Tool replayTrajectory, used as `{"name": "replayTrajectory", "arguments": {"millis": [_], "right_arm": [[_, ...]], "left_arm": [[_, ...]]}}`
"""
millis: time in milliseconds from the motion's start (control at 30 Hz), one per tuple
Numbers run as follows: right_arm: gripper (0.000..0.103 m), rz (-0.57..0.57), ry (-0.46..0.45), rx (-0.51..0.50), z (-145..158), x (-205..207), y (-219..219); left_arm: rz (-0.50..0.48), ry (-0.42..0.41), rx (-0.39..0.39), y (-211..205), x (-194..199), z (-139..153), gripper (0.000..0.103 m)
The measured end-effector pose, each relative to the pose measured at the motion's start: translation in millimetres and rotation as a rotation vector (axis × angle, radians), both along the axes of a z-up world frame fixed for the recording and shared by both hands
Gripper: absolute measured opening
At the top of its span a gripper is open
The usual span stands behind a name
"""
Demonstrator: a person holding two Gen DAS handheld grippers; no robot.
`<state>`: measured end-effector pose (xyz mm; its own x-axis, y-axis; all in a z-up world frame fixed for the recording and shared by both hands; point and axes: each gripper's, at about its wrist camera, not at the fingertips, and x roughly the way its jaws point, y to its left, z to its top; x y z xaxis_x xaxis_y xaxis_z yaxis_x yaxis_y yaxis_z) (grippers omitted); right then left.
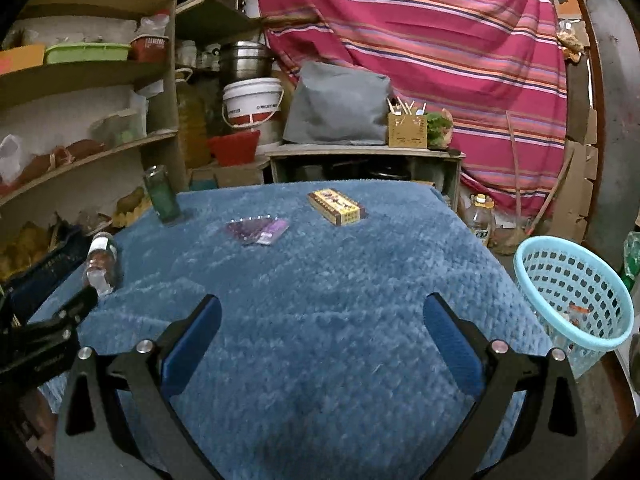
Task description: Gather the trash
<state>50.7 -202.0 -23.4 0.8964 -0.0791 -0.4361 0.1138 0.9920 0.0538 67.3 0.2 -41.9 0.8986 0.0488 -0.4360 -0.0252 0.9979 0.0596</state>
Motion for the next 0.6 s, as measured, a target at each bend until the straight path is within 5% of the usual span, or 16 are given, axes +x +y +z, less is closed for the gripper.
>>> {"name": "replayTrajectory", "arguments": {"millis": [167, 600], "right_arm": [[0.098, -0.023, -0.038, -0.082, 3.9, -8.9, 9.3], [0.098, -0.021, -0.048, -0.058, 4.5, -13.8, 4.3]], "left_arm": [[-0.004, 0.0, -0.054, 8.7, -5.7, 2.2, 0.098], [-0.03, -0.037, -0.056, 6.4, -14.1, 7.3, 0.098]]}}
